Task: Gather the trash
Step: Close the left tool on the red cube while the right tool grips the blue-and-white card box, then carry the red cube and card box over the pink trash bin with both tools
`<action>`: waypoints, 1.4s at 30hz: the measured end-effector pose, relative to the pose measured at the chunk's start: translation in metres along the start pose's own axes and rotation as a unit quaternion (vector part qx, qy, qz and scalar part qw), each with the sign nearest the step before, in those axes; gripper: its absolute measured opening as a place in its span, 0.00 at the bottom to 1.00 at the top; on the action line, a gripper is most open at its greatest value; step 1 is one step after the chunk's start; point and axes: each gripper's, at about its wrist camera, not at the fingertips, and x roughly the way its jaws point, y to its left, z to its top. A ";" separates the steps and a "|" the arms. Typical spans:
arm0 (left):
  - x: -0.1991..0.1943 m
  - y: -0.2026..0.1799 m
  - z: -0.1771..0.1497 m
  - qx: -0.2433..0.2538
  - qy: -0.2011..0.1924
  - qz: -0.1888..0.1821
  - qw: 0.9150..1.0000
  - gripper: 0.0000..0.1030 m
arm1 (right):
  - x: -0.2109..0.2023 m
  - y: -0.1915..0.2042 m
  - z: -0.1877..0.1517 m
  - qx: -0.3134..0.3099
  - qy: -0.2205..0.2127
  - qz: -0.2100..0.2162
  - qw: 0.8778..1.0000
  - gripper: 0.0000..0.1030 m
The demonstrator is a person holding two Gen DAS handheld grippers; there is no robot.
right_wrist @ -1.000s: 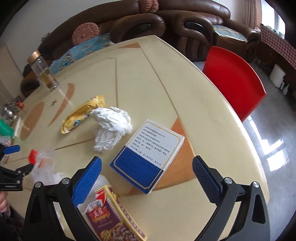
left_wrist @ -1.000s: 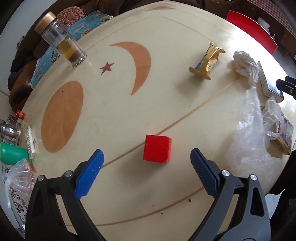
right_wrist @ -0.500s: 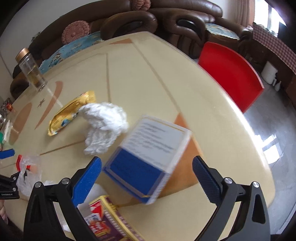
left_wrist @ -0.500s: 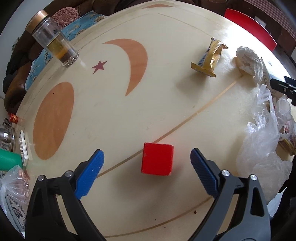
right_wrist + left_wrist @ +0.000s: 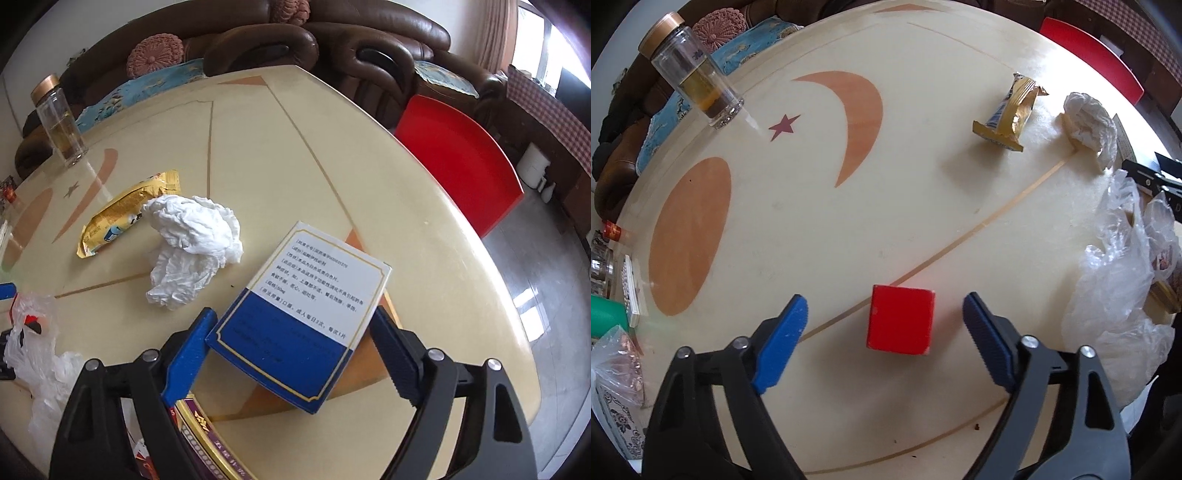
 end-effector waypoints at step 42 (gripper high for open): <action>-0.066 -0.008 -0.022 -0.063 -0.038 0.011 0.997 0.29 | -0.085 -0.004 -0.001 -0.065 -0.095 0.025 0.993 0.72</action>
